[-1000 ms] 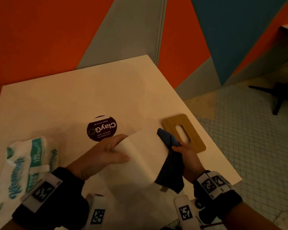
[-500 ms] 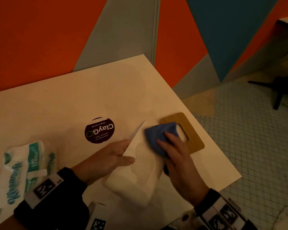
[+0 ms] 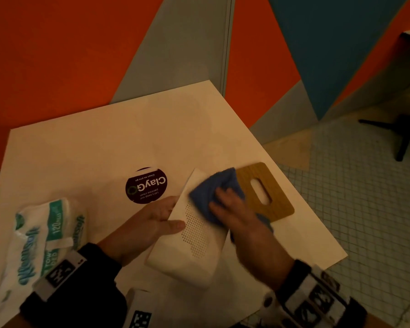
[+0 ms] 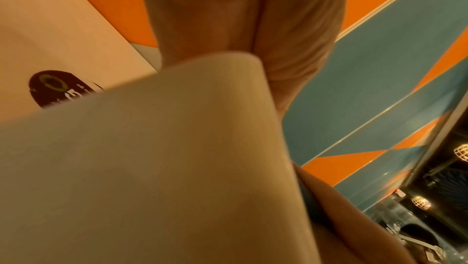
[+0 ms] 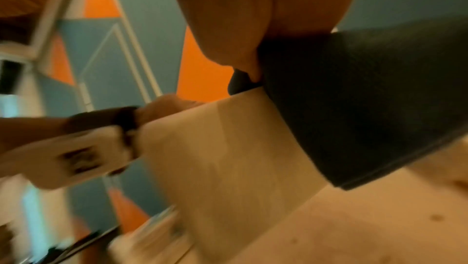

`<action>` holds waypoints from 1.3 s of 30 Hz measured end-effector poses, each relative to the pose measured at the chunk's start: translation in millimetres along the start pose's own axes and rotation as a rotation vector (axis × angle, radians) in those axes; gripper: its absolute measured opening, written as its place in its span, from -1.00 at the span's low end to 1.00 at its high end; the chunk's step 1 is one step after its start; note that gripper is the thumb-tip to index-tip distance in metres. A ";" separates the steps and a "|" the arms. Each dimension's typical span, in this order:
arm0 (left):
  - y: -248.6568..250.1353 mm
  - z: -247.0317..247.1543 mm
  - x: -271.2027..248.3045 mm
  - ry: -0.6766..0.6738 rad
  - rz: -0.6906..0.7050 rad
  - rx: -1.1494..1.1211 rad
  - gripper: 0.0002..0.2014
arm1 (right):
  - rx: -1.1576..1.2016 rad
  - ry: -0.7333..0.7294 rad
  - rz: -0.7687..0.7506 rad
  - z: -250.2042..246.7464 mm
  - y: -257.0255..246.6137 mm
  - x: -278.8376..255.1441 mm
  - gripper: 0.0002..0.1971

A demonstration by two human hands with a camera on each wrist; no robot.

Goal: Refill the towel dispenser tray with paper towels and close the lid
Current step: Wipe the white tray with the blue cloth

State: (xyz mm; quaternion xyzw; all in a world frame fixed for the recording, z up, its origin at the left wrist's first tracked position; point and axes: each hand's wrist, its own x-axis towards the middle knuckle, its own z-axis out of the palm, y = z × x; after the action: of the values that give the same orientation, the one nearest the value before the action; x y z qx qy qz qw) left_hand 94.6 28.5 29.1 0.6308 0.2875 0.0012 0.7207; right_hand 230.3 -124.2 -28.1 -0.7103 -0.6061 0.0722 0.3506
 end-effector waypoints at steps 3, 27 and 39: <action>-1.8 2.4 -1.4 -0.007 0.022 -0.051 -0.50 | -0.018 -0.130 -0.179 12.9 -16.4 -26.5 -0.60; 7.7 -6.3 3.0 -0.089 0.060 0.343 -0.58 | 0.405 0.220 0.314 -16.3 8.3 28.5 -0.71; 8.6 19.7 20.6 0.135 0.316 0.447 -0.70 | 0.314 0.078 0.149 4.7 -24.2 9.7 -0.52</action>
State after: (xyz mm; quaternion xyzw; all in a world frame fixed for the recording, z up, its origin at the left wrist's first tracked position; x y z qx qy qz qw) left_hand 123.1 19.8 29.1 0.8096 0.2260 0.0923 0.5338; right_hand 210.8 -113.0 -14.3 -0.6920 -0.5192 0.1641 0.4739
